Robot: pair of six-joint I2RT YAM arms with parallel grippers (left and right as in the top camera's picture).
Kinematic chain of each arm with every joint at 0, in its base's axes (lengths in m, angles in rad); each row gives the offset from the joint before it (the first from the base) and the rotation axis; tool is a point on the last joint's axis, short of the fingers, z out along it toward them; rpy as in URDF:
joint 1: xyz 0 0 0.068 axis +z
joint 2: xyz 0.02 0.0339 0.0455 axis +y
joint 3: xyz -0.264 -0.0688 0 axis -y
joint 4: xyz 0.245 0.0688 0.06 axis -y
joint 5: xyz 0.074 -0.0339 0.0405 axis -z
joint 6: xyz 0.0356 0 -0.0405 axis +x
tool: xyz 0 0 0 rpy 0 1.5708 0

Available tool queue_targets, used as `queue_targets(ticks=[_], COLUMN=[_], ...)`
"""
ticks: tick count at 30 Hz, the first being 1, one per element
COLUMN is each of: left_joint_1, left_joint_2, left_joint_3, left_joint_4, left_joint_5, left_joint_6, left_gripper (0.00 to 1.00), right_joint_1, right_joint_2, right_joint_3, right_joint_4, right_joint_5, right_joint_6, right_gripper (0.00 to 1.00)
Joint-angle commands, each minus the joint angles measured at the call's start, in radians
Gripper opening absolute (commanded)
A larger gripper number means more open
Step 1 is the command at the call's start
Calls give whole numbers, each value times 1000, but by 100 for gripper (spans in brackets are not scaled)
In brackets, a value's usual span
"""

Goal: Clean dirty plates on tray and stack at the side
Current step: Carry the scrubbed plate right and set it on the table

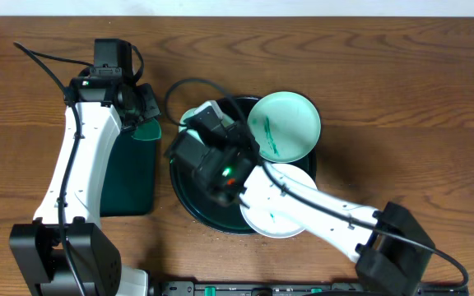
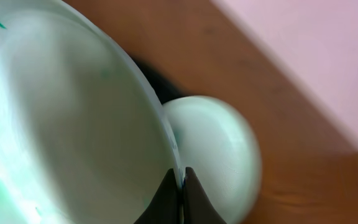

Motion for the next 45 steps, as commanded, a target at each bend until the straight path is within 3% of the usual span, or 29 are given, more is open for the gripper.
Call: queue_targets(ticks=[1,5,11,17,23,29,39,45], left_joint_1=[4,4,4,4,4,4,4,4], left_joint_2=[5,5,5,5,5,5,5,5], left_joint_3=[-2,-2,-2,-2,-2,-2,-2,-2], left_joint_4=[-3,-4,-6,-10,-10,-10,-9,-9], left_joint_5=[-13,-13,-13,-13,-13,-13,-13,-13], left_joint_6=[17,17,18,18,18,18,18,18], left_gripper=[7,7,7,7,7,8,7,8], right_joint_1=[-101,-262,-570,-911,-1194,-1305,-1317,-1312], right_joint_2=[-59,-126,-205,-234,-230,-230,-230,-232], right_joint_3=[3,3,3,3,-56,-230,-550,-558], right_joint_4=[10,11,-39,-172,-260,-201,122,105], right_joint_5=[-366,-710,-1057,-1138,-1049,-846,-830,-841], right_joint_6=[42,42,47,84,87,153,133,130], right_gripper=[1,1,1,1,1,1,1,24])
